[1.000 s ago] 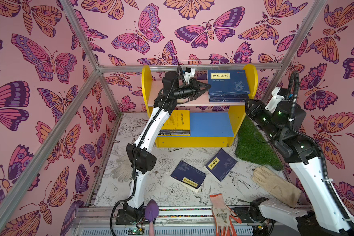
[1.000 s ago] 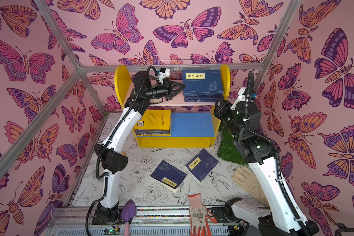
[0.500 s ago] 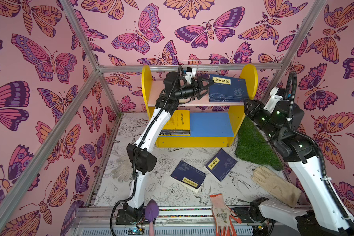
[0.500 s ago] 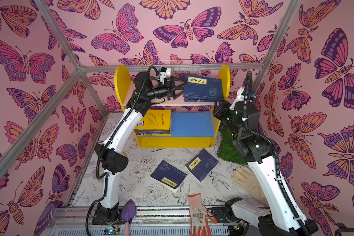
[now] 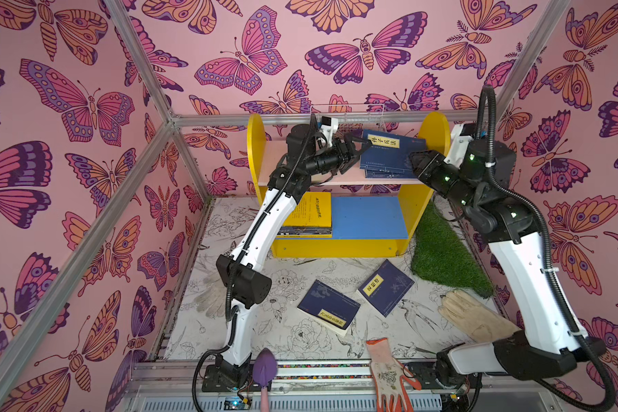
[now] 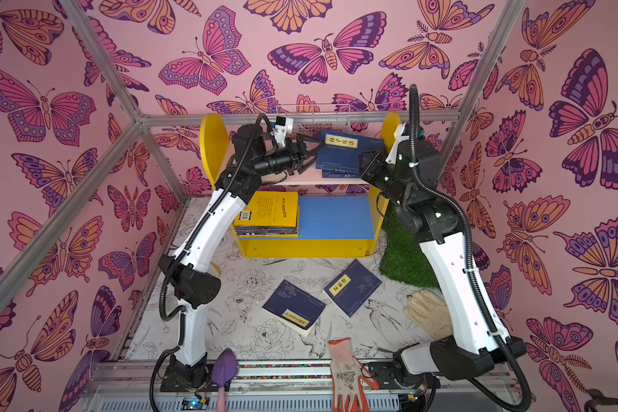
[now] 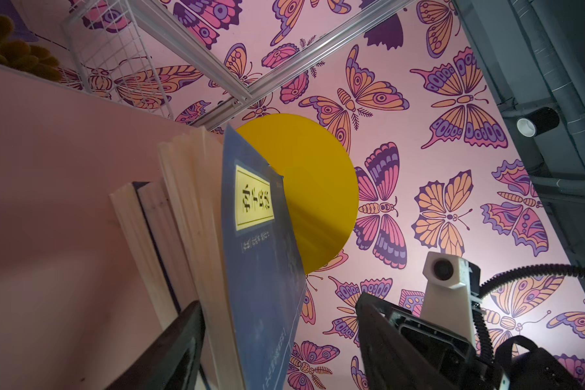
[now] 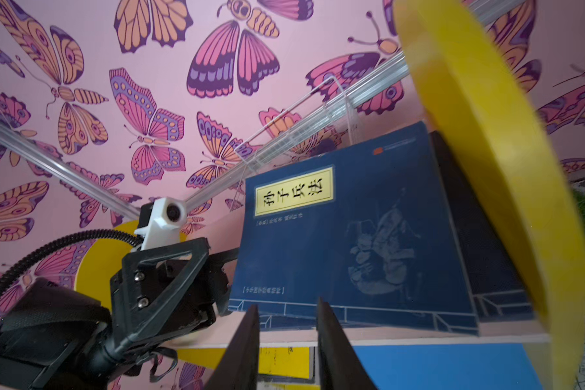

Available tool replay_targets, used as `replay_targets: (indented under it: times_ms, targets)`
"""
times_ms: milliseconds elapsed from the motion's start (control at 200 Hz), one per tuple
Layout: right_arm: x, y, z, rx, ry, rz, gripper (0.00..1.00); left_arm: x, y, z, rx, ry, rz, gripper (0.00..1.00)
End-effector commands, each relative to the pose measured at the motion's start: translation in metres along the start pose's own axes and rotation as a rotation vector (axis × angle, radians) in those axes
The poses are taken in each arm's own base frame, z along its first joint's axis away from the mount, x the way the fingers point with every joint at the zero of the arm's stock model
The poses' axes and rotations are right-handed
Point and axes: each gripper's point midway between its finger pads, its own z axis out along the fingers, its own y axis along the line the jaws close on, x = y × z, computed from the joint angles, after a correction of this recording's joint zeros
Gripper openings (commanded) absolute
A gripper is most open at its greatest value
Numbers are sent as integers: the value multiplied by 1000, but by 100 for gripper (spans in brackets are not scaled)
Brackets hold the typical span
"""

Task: Stacking books/files
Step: Move the book to the bookshelf.

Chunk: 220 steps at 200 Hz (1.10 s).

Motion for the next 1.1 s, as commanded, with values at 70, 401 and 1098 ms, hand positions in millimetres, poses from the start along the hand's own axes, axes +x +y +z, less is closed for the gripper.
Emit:
replay_targets:
  times_ms: [70,401,1098]
  targets:
    - [42,22,12,-137,248,55,29,36,65,20,-175,85,-91,73]
    - [71,21,1,-189,354,88,27,42,68,21,-223,77,-53,73]
    - [16,-77,7,63,191,245,24,61,71,16,-275,123,-41,74]
